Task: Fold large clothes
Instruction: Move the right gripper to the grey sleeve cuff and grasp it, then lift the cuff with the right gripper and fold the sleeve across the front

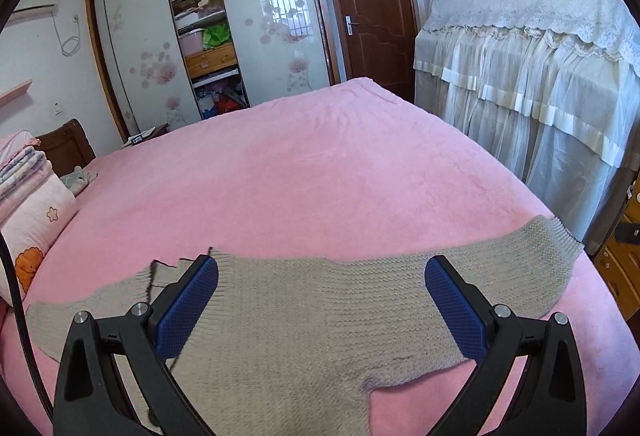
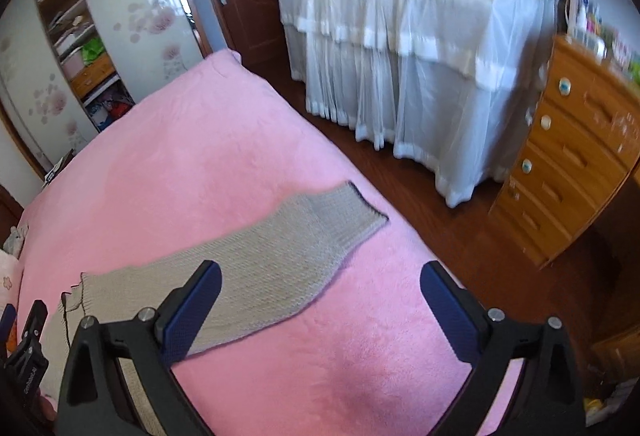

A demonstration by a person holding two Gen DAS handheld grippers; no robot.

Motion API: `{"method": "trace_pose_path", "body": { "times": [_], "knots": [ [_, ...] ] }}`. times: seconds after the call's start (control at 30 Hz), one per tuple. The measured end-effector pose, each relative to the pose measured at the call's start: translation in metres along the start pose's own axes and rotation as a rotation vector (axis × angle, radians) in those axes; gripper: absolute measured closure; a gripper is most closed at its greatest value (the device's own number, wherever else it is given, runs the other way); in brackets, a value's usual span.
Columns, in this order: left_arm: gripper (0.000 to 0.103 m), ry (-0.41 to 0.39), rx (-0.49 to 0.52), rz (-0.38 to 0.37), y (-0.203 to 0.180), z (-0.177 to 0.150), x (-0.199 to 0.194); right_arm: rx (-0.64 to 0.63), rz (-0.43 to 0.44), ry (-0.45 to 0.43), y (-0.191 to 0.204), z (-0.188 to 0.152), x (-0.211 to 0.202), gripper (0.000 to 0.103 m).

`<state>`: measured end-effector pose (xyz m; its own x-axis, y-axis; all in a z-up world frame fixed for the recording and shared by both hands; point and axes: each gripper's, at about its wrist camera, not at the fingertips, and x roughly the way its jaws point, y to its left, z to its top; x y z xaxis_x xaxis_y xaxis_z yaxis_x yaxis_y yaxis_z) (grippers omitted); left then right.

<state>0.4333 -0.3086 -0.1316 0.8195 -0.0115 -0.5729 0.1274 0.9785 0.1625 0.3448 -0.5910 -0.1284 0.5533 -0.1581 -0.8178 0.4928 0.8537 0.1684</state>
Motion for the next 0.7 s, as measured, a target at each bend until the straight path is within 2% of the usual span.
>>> {"method": "trace_pose_path", "body": {
  "times": [0.13,0.3,0.47,0.57,0.63,0.7],
  "knots": [
    [0.001,0.02,-0.004,0.012,-0.018,-0.013,0.028,0.096,0.058,0.097,-0.026,-0.001,0.055,0.02],
    [0.001,0.039,-0.038,0.003,-0.027,-0.029,0.051,0.19,0.156,0.173,-0.041,-0.004,0.102,0.02],
    [0.001,0.047,-0.025,-0.001,-0.034,-0.041,0.066,0.279,0.229,0.221,-0.047,-0.004,0.141,0.021],
    [0.001,0.047,-0.002,0.004,-0.041,-0.044,0.07,0.273,0.242,0.218,-0.04,0.001,0.155,0.031],
    [0.001,0.05,0.001,0.0,-0.043,-0.045,0.072,0.256,0.248,0.213,-0.034,0.004,0.159,0.044],
    [0.001,0.057,0.001,0.0,-0.043,-0.044,0.074,0.242,0.259,0.219,-0.029,0.007,0.163,0.067]
  ]
}}
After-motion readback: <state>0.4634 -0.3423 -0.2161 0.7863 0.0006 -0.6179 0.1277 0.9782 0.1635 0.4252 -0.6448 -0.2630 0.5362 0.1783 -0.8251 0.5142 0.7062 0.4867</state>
